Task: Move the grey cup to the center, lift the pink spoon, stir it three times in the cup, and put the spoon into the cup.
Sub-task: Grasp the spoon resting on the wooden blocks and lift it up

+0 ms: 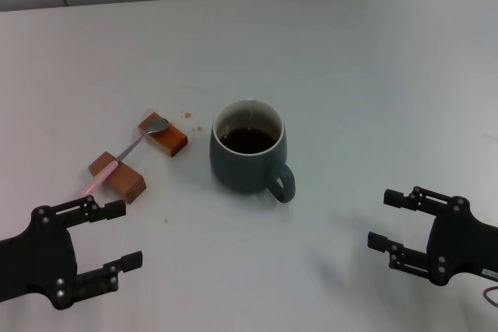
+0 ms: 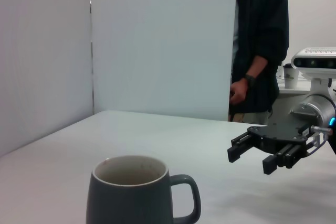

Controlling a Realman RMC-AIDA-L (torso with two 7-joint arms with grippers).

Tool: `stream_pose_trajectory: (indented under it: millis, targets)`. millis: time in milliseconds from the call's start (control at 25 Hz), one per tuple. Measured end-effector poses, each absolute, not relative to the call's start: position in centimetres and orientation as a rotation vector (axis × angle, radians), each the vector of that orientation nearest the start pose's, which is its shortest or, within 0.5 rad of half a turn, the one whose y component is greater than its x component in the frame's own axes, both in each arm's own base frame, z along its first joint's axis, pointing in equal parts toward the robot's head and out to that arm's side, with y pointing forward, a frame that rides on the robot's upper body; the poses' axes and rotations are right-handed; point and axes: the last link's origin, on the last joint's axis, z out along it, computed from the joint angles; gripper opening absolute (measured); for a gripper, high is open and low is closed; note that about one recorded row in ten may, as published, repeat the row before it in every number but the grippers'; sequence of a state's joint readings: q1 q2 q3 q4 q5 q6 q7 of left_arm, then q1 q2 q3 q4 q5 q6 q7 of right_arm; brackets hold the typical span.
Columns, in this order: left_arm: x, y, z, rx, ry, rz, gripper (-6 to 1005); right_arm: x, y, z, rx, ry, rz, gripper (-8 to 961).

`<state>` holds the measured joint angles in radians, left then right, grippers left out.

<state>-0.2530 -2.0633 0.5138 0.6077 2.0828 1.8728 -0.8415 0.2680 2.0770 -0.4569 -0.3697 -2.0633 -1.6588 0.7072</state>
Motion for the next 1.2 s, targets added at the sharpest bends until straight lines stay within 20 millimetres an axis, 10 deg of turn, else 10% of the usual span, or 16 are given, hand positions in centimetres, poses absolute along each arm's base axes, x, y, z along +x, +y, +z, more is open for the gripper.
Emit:
stream_pose_trajectory:
  millis: [360, 600, 1200]
  targets:
    - [-32.2, 22.1, 3.0, -2.438, -0.639, -1.113, 680, 33.5, 22.1, -2.7, -2.569, 0.374, 0.778, 690]
    - [-33.4, 23.5, 6.8, -1.963, -1.383, -1.499, 681, 33.2, 22.7, -2.6, -2.57, 0.354, 0.78, 690]
    - [-38.3, 20.7, 7.6, -1.552, -2.061, -1.343, 790, 32.7, 23.5, -2.5, -2.578, 0.323, 0.782, 690]
